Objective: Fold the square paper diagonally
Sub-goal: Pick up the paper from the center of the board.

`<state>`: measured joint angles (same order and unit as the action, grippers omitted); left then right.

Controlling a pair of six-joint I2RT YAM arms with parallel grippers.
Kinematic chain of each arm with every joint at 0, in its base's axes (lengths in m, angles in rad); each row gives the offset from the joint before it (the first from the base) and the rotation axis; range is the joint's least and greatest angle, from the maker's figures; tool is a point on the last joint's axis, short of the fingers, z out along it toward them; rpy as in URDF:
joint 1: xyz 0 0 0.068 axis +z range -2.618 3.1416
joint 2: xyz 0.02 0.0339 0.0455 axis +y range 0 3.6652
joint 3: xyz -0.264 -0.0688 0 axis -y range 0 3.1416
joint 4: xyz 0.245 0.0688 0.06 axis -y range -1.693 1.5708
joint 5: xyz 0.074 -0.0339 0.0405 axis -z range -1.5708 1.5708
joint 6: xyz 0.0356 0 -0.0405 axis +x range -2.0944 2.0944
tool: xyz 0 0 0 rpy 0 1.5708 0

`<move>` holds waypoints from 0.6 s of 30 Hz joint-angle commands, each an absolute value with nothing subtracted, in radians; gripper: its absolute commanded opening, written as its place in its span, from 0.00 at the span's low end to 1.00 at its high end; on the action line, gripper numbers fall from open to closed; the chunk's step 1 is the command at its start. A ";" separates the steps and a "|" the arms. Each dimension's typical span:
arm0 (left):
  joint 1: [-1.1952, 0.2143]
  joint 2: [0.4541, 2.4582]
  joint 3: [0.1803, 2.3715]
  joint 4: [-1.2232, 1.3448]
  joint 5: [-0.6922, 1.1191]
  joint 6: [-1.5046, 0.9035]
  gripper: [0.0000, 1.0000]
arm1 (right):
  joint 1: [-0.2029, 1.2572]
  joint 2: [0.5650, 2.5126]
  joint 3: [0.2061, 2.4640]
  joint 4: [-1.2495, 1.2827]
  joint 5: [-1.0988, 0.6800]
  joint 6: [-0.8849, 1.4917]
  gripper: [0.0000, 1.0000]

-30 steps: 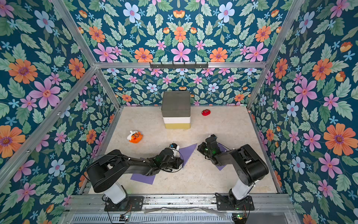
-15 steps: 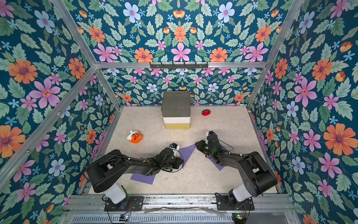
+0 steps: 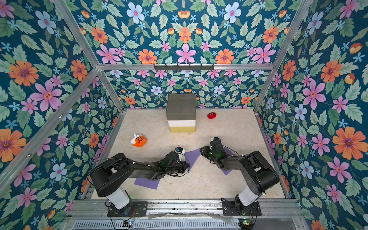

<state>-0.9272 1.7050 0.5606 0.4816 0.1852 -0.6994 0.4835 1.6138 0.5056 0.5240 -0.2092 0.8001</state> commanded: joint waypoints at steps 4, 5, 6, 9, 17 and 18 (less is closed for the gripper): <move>-0.928 1.723 0.545 0.247 0.165 -0.690 0.00 | 0.483 1.648 0.479 0.649 -0.250 0.817 0.38; -0.928 1.724 0.545 0.248 0.165 -0.690 0.00 | 0.483 1.648 0.476 0.667 -0.258 0.821 0.37; -0.928 1.726 0.544 0.250 0.167 -0.692 0.00 | 0.483 1.685 0.474 0.684 -0.266 0.825 0.36; -0.930 1.725 0.540 0.252 0.169 -0.694 0.00 | 0.483 1.700 0.464 0.741 -0.284 0.838 0.34; -0.930 1.722 0.536 0.246 0.170 -0.689 0.00 | 0.483 1.748 0.443 0.899 -0.356 0.861 0.34; -0.930 1.720 0.534 0.247 0.169 -0.689 0.00 | 0.483 1.760 0.437 0.926 -0.363 0.871 0.34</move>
